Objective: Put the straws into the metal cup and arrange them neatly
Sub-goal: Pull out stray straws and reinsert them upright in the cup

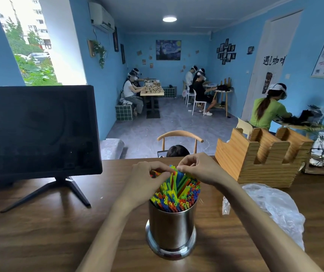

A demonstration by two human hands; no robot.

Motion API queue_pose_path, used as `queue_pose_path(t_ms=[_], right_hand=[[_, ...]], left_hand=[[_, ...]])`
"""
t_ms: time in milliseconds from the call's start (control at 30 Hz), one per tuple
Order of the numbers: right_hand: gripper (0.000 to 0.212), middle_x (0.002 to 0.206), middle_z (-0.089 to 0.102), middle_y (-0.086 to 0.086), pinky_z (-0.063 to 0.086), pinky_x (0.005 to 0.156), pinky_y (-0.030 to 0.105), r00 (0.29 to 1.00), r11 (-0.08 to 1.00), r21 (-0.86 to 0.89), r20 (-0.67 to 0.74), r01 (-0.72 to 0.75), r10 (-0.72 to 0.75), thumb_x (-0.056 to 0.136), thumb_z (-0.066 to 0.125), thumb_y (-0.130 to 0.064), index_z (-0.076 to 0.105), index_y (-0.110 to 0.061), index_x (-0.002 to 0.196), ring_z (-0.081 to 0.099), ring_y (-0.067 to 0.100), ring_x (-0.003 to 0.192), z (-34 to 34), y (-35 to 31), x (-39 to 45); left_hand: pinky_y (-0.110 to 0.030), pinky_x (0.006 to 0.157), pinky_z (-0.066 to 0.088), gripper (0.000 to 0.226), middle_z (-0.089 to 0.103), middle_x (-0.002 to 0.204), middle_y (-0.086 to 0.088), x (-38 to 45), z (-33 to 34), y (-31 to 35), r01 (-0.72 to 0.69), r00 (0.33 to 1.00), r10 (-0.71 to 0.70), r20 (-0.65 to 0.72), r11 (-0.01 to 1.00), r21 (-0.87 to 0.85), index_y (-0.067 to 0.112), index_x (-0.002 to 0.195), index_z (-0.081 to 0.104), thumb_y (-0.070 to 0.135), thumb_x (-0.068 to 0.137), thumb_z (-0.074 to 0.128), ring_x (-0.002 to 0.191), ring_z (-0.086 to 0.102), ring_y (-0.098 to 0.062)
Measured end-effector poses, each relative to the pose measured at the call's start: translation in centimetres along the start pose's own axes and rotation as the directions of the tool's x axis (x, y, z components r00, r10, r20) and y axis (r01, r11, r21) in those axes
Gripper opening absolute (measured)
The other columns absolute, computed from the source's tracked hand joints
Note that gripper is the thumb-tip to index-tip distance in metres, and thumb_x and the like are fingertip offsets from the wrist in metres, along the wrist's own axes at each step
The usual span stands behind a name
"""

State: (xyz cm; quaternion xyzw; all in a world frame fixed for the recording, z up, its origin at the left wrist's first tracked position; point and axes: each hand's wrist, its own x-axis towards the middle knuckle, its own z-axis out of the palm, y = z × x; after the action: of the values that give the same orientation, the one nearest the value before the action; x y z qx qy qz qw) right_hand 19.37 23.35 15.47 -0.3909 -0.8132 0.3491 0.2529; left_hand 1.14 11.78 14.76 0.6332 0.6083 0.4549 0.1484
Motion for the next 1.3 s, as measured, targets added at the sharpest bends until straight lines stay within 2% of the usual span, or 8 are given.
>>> queue_pose_path(t_ms=[167,333,467,700,833,1033,1133,1300], right_hand=[[0.012,0.089,0.071,-0.002,0.052,0.067,0.023,1.000,0.999,-0.033,0.023,0.001,-0.001,0.098,0.065,-0.026,0.071,-0.017,0.092,0.066,0.012,0.085,-0.1,0.0,0.2],[0.009,0.092,0.076,0.003,0.053,0.069,0.023,0.995,0.979,0.184,0.058,-0.090,0.081,0.089,0.077,-0.025,0.078,-0.018,0.095,0.069,0.013,0.087,-0.8,0.6,0.4],[0.010,0.097,0.077,0.004,0.052,0.077,0.032,0.990,0.976,0.175,0.086,-0.127,0.113,0.089,0.076,-0.030,0.079,-0.023,0.096,0.069,0.022,0.095,-1.0,1.0,0.8],[0.014,0.090,0.076,-0.004,0.051,0.072,0.018,0.993,0.993,0.100,0.100,-0.069,0.059,0.095,0.070,-0.031,0.079,-0.021,0.093,0.069,0.007,0.088,0.0,-0.6,1.2],[0.014,0.086,0.077,-0.004,0.056,0.076,0.027,0.996,0.994,0.081,0.056,-0.078,0.074,0.092,0.074,-0.030,0.081,-0.019,0.087,0.072,0.013,0.088,0.1,-0.5,1.4],[0.015,0.084,0.074,-0.008,0.047,0.071,0.023,0.994,0.998,0.029,-0.083,-0.064,0.067,0.091,0.074,-0.034,0.080,-0.020,0.089,0.066,0.006,0.084,-0.1,-0.8,0.9],[0.015,0.081,0.070,-0.012,0.041,0.064,0.016,0.988,0.999,0.032,-0.151,-0.012,0.017,0.095,0.071,-0.031,0.078,-0.019,0.091,0.061,-0.001,0.077,-0.7,-1.7,0.1],[0.015,0.064,0.066,-0.007,0.040,0.053,0.010,0.961,0.985,0.130,-0.266,0.117,-0.079,0.100,0.064,-0.028,0.068,-0.024,0.086,0.054,-0.005,0.053,-1.5,-3.9,-0.8]], left_hand=[[-0.021,0.081,0.055,0.033,0.070,0.092,0.034,-0.3,1.1,-0.8,-0.003,0.997,0.001,-0.072,0.999,-0.031,0.057,0.084,0.070,0.025,0.093,0.072,0.095,0.064,0.008],[-0.028,0.085,0.058,0.031,0.070,0.093,0.034,-0.3,1.5,-1.6,0.003,0.994,-0.010,-0.108,0.998,-0.066,0.056,0.085,0.071,0.026,0.093,0.072,0.098,0.064,0.008],[-0.031,0.087,0.057,0.036,0.069,0.094,0.035,-0.3,1.5,-1.5,-0.013,0.994,0.008,-0.107,0.999,-0.046,0.062,0.081,0.070,0.027,0.092,0.073,0.098,0.064,0.006],[-0.034,0.086,0.059,0.022,0.074,0.094,0.027,-0.4,1.7,-1.7,-0.014,0.994,0.003,-0.113,0.995,-0.096,0.050,0.095,0.075,0.028,0.092,0.073,0.097,0.067,0.004],[-0.022,0.089,0.057,0.028,0.075,0.104,0.019,-0.5,1.6,-1.4,-0.017,0.989,-0.033,-0.147,0.946,-0.324,0.037,0.111,0.072,0.013,0.098,0.064,0.103,0.069,0.002],[-0.019,0.082,0.056,0.039,0.075,0.109,0.015,-0.3,1.4,-2.6,0.063,0.939,-0.230,-0.257,0.847,-0.527,0.025,0.109,0.072,-0.008,0.089,0.068,0.106,0.068,-0.002],[-0.019,0.078,0.056,0.023,0.076,0.099,0.012,-0.1,1.1,-3.1,0.148,0.894,-0.306,-0.327,0.891,-0.429,0.029,0.103,0.075,0.013,0.088,0.078,0.096,0.069,-0.002],[-0.016,0.063,0.054,0.009,0.075,0.079,0.022,0.2,0.4,-2.9,0.326,0.933,-0.355,-0.067,0.907,-0.266,0.034,0.084,0.078,0.043,0.085,0.077,0.078,0.071,0.004]])
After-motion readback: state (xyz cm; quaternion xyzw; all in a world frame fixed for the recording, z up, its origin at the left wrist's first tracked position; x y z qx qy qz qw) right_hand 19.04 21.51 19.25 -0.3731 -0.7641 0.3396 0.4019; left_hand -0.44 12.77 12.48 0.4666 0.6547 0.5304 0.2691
